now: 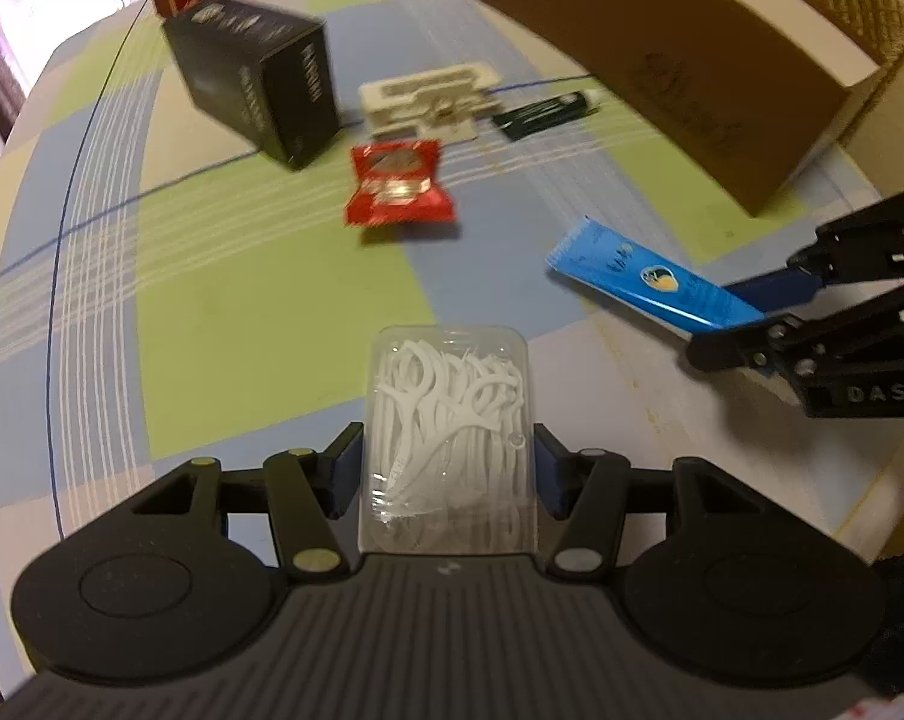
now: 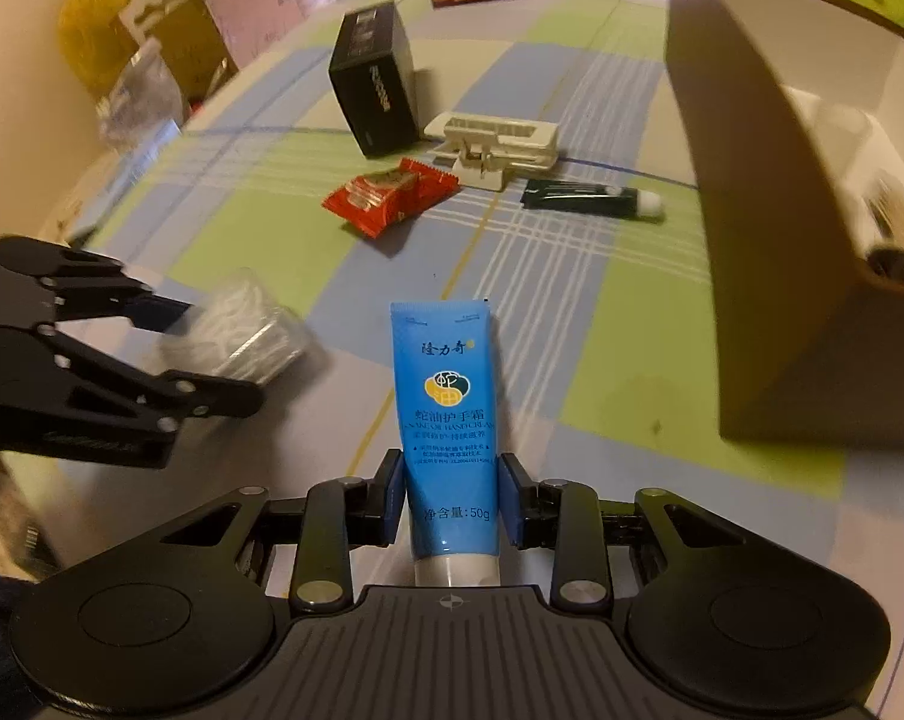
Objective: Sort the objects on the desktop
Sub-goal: 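Carry the blue tube and floss-pick case over the open box with both tools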
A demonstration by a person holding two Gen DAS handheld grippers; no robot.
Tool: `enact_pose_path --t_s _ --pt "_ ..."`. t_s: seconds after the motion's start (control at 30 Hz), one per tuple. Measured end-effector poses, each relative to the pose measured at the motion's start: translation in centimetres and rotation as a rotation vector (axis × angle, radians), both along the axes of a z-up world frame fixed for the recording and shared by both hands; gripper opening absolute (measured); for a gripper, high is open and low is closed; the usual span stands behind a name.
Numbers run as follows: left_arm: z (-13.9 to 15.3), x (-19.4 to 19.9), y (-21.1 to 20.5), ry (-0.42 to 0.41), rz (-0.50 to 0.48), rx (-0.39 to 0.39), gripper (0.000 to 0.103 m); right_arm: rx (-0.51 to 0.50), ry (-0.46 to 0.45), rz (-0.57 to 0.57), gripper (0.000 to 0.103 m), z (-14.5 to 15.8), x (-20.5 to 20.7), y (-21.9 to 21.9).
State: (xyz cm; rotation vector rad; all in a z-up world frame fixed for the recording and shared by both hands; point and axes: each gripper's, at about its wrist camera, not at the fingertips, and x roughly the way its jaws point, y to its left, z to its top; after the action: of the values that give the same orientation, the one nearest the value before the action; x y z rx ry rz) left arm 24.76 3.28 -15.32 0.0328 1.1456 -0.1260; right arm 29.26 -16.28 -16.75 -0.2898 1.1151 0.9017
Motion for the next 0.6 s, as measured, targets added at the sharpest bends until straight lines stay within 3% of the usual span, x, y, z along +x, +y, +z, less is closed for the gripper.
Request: enact_pose_path --t_s 0.2,0.6 --pt "3.0 -0.1 -2.4 -0.063 -0.045 -0.022 0.052 0.094 0.019 -0.037 0.029 3.2 -0.2 -3.0" --pt "8.9 1.8 -8.2 -0.209 -0.130 -0.062 0.052 0.184 -0.100 -0.110 0.029 10.0 1.3 -8.7"
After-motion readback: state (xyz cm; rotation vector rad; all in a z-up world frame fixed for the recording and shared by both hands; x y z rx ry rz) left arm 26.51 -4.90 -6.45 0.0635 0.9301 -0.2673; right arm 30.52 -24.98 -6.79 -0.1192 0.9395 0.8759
